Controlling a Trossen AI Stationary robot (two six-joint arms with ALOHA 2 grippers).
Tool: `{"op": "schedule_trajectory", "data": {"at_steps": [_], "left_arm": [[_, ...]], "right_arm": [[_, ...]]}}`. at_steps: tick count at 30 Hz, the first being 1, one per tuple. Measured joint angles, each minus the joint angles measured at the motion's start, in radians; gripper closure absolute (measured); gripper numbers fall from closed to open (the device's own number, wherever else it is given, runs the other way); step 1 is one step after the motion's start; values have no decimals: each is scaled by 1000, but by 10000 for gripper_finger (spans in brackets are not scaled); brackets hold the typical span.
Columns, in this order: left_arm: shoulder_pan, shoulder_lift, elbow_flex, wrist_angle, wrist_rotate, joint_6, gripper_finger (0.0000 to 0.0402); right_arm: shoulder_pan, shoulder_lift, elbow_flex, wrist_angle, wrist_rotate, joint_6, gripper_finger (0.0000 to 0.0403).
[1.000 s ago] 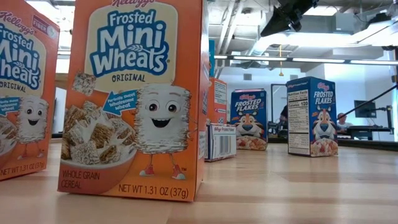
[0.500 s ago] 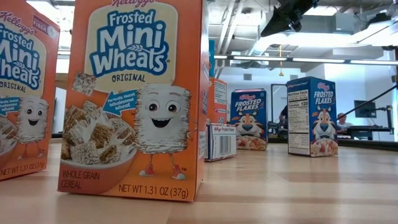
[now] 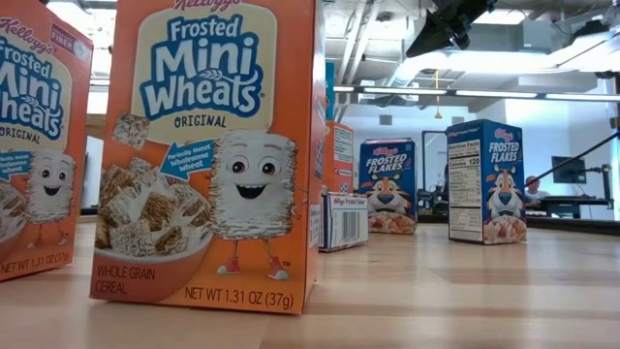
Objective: Stack cereal on shelf
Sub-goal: Put the green cereal box on the shelf aligned with the other green cereal boxes
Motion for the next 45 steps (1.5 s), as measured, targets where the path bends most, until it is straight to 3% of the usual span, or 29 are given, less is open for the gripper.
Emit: {"op": "schedule_trajectory", "data": {"at_steps": [5,12,17,25,30,34,41,45], "left_arm": [[38,-21,31,-35,1,64,321],[167,-125,133,-291,15,278,316],[350,-211,202,-444,-16,553,322],[748,-306,269,-449,-44,1088,322],[989,-296,323,-425,26,1494,322],[1150,-293,329,-336,177,1737,322],[1332,-293,330,-257,346,2011,322],[1384,-293,330,-178,415,2067,322]], "right_arm": [[0,0,0,0,0,0,386],[0,0,0,0,0,0,386],[0,0,0,0,1,0,386],[0,0,0,0,1,0,386],[0,0,0,0,2,1,386],[0,0,0,1,2,25,386],[0,0,0,11,3,61,386],[0,0,0,20,3,61,386]]}}
